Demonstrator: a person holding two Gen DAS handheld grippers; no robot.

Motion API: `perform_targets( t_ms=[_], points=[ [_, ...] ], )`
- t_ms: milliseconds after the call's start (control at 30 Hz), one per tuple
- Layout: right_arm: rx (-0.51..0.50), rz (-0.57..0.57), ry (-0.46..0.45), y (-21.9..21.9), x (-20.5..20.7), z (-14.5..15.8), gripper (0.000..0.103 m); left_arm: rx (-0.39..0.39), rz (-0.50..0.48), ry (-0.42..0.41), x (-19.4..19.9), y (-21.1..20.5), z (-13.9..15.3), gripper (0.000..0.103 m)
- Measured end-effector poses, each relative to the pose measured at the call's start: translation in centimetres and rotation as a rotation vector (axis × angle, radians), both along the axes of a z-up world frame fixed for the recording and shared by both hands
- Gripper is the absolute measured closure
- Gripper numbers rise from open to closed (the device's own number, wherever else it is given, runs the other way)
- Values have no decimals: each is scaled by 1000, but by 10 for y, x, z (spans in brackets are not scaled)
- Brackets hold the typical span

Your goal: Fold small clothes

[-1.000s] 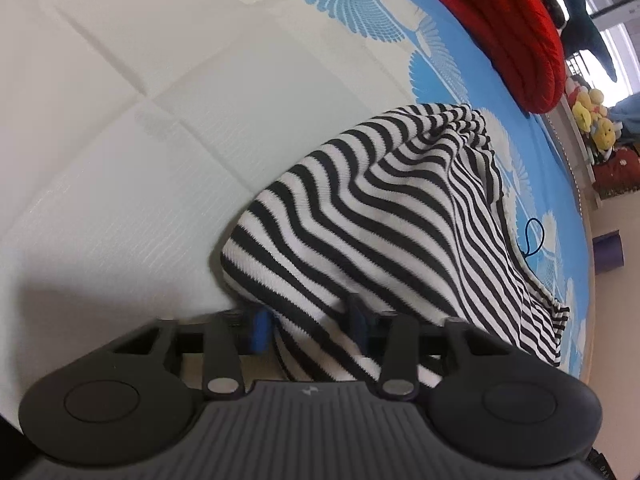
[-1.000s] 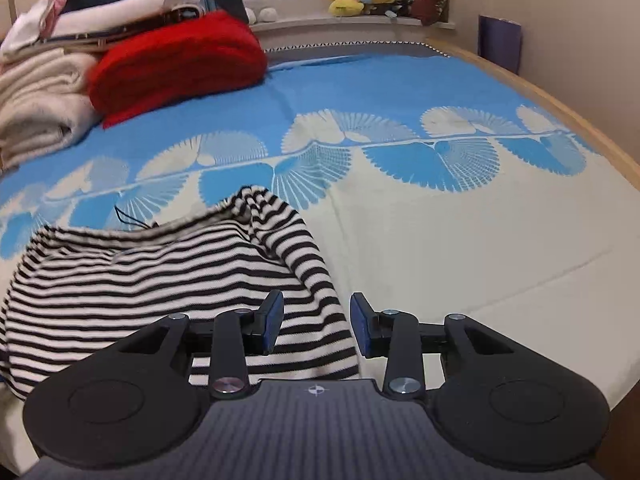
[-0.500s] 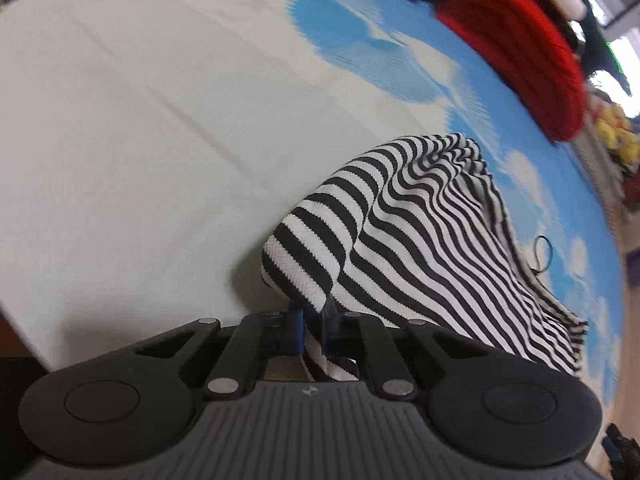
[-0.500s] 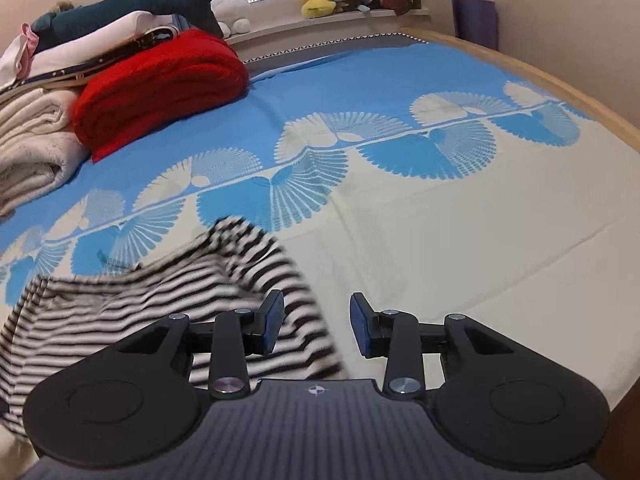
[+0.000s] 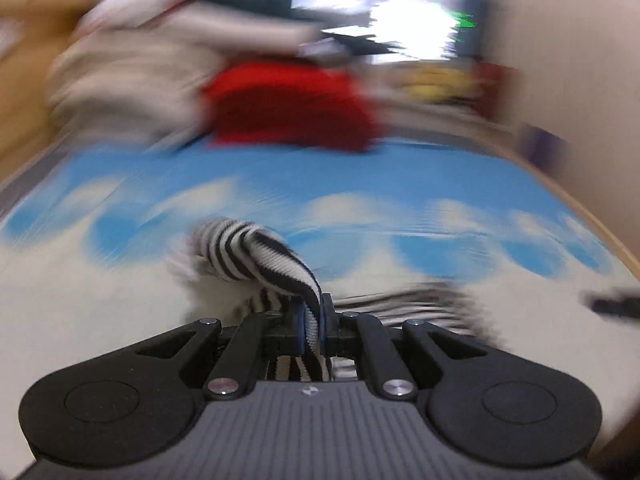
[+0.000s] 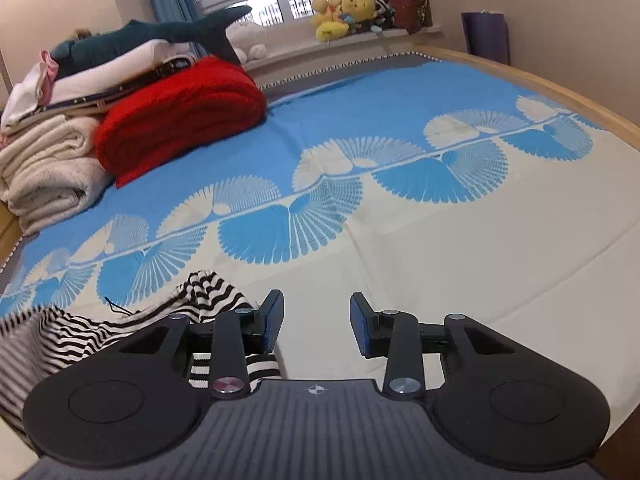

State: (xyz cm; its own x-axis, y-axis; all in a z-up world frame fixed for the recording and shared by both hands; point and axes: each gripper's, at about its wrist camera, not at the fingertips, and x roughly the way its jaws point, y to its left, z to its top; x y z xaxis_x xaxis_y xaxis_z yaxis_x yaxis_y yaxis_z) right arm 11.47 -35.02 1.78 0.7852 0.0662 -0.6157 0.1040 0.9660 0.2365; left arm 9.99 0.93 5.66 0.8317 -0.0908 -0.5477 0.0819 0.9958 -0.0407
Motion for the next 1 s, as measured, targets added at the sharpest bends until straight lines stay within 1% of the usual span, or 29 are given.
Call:
perform_targets(
  t_ms=[67,100,133,167,200,233,267,300,333,367,400,433,467,500,567,600,633,667,733,767,800,833,867,900,933,967,1000],
  points=[
    [-1,-1,-6,-7,-4,1,65,42,-180,-33,-10,-61,-6,97],
    [-1,1,-7,-11,-5,1,65,49,-278,-29,-15,-91,-14,97],
    [-2,0,-9,-14,-6,1,65,40,-375,0,-19,-118,-25,97],
    [-2,-1,-12,-19,-8,1,65,37,-457,53,-19,-140,-37,95],
    [3,-4,-14,-22,-9,2,65,42,-530,127,-17,-157,-50,92],
    [15,-8,-16,-27,-9,2,65,45,-581,195,-15,-169,-60,91],
    [34,-9,-15,-32,-9,2,65,37,-603,241,-14,-174,-65,90],
    [59,-8,-11,-37,-9,2,65,15,-605,273,-10,-170,-65,87],
    [81,-6,-5,-40,-8,1,65,-25,-604,299,-5,-162,-58,79],
    [113,2,8,-44,-5,0,65,-61,-600,321,2,-151,-49,73],
    [139,16,22,-45,-2,-2,65,-79,-583,333,10,-138,-41,66],
    [161,34,36,-45,2,-4,65,-72,-556,340,18,-127,-33,62],
    [183,62,51,-43,7,-6,65,-40,-523,345,25,-115,-25,58],
    [200,87,63,-41,12,-7,65,12,-483,348,33,-104,-19,56],
    [229,128,88,-33,24,-11,64,74,-412,347,52,-76,-15,44],
    [248,145,107,-28,31,-14,62,89,-380,353,58,-66,-18,40],
    [265,161,128,-21,37,-18,58,93,-352,364,62,-57,-22,35],
    [277,177,148,-14,43,-21,57,79,-321,378,63,-47,-27,30],
    [290,208,186,2,56,-28,55,7,-262,391,64,-30,-42,24],
    [292,217,199,10,61,-30,53,-25,-228,419,63,-23,-52,23],
    [293,221,214,17,67,-34,52,-53,-176,488,66,-18,-62,23],
    [295,221,229,24,72,-38,52,-92,-140,535,68,-14,-67,23],
    [298,218,248,30,78,-43,52,-136,-139,550,70,-11,-66,22],
    [301,211,265,34,84,-47,52,-159,-165,543,68,-11,-64,20],
    [305,200,283,39,90,-52,52,-155,-189,542,65,-11,-63,18],
    [315,194,293,43,94,-56,59,-139,-202,553,65,-13,-65,18],
    [327,198,296,46,97,-58,71,-129,-203,572,68,-14,-70,18]
  ],
)
